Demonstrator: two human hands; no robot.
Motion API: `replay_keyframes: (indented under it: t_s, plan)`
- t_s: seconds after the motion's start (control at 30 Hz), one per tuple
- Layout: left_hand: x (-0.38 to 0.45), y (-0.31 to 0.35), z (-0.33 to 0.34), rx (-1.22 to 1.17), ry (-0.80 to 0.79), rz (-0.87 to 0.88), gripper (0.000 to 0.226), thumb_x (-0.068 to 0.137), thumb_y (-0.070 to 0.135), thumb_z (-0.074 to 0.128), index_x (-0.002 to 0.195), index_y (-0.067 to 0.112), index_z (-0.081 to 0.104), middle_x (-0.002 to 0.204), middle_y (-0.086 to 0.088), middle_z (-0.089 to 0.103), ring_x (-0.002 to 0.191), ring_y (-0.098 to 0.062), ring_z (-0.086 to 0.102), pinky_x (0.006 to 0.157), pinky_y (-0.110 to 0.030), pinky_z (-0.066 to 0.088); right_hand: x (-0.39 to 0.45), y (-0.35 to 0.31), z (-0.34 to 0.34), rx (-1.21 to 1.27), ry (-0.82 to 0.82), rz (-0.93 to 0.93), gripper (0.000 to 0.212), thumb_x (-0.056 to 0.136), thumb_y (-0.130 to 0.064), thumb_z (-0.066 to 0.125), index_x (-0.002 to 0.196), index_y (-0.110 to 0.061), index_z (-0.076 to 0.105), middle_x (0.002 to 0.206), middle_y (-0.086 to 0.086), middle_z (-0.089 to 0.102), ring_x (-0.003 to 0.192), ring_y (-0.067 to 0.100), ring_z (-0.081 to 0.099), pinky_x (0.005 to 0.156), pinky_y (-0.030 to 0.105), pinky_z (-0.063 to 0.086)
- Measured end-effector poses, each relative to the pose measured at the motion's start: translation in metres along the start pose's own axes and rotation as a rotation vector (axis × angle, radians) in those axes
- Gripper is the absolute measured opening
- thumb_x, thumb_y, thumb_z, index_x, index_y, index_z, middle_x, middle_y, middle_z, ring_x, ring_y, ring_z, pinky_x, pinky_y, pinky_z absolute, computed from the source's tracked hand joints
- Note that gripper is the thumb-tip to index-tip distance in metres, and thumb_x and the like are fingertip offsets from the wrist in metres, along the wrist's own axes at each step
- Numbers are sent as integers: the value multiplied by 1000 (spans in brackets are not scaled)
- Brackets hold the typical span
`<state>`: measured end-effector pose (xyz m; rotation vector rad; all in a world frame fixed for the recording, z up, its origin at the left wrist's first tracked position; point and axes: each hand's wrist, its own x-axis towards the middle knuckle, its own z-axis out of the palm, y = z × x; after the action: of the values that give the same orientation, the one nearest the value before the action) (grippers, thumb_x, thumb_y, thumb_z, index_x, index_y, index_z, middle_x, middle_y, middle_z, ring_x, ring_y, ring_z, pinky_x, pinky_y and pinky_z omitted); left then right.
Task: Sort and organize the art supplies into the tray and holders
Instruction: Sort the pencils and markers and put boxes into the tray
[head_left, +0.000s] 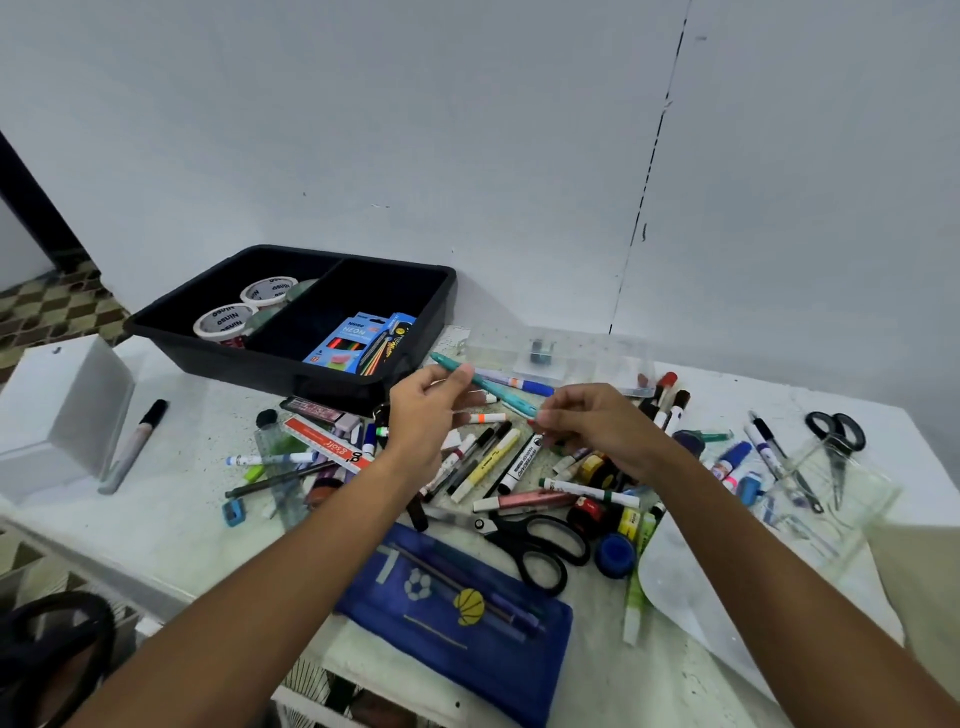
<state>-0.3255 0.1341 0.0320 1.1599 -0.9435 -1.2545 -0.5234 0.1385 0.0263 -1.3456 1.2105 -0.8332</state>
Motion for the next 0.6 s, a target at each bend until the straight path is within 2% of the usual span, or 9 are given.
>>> replay_keyframes:
  t_s: [0.07, 0.13, 0.2, 0.27, 0.33, 0.37, 0.43, 0.5, 0.6]
  plan:
    - [0, 5, -2, 106, -59, 24, 12, 91, 16, 63, 81, 11, 67, 68, 5, 68, 66, -5, 64, 56, -18, 47, 0, -5, 3, 9, -23, 9, 25, 82, -18, 73, 104, -10, 66, 90, 4, 73, 79, 15, 68, 75, 32, 56]
    - [-4, 9, -2, 192, -159, 63, 12, 90, 14, 64, 80, 9, 69, 64, 11, 65, 64, 2, 60, 56, -13, 45, 3, -12, 12, -28, -95, 22, 44, 79, -22, 76, 120, -15, 60, 98, 1, 74, 87, 12, 70, 78, 29, 55]
    - [-8, 13, 1, 240, -249, 110, 10, 88, 11, 65, 81, 6, 70, 62, 12, 65, 61, 6, 58, 55, -8, 42, 8, -17, 27, -20, -193, 49, 49, 81, -15, 75, 126, -13, 56, 100, 4, 74, 92, 17, 71, 83, 34, 56]
    - [-7, 16, 2, 265, -286, 120, 8, 87, 10, 66, 85, 4, 71, 64, 12, 67, 60, 6, 59, 54, -6, 40, 12, -19, 44, 24, -240, 97, 35, 89, -4, 64, 123, -3, 55, 98, 14, 72, 83, 25, 72, 69, 33, 59]
    - [-1, 16, -4, 333, -272, 135, 9, 89, 15, 65, 87, 8, 72, 68, 12, 66, 61, 9, 58, 55, -5, 40, 14, -18, 54, 6, -213, 154, 25, 95, -3, 52, 120, 2, 54, 99, 20, 72, 69, 29, 72, 47, 26, 51]
    - [3, 14, -11, 395, -255, 163, 9, 90, 18, 65, 89, 11, 71, 70, 12, 65, 62, 8, 58, 58, -7, 41, 15, -16, 56, 10, -190, 177, 23, 97, -4, 48, 119, 1, 54, 98, 20, 72, 64, 28, 71, 42, 24, 45]
    - [16, 3, -31, 619, -222, 260, 11, 89, 25, 67, 95, 16, 70, 76, 9, 64, 67, 1, 57, 64, -17, 45, 18, -12, 53, 70, -137, 203, 23, 99, -9, 48, 119, -1, 55, 95, 19, 73, 58, 25, 70, 37, 22, 39]
    - [31, -14, -53, 965, -229, 358, 25, 84, 34, 70, 103, 17, 69, 87, 5, 65, 78, -8, 56, 72, -31, 50, 20, -9, 48, 143, -76, 211, 27, 99, -19, 52, 118, -1, 59, 93, 18, 74, 53, 23, 68, 36, 20, 38]
    - [45, -36, -67, 1320, -270, 426, 48, 80, 55, 60, 109, 18, 68, 103, 1, 67, 101, -17, 54, 86, -38, 46, 22, -7, 45, 263, -9, 211, 34, 99, -32, 51, 113, -3, 63, 93, 18, 73, 54, 24, 69, 38, 21, 45]
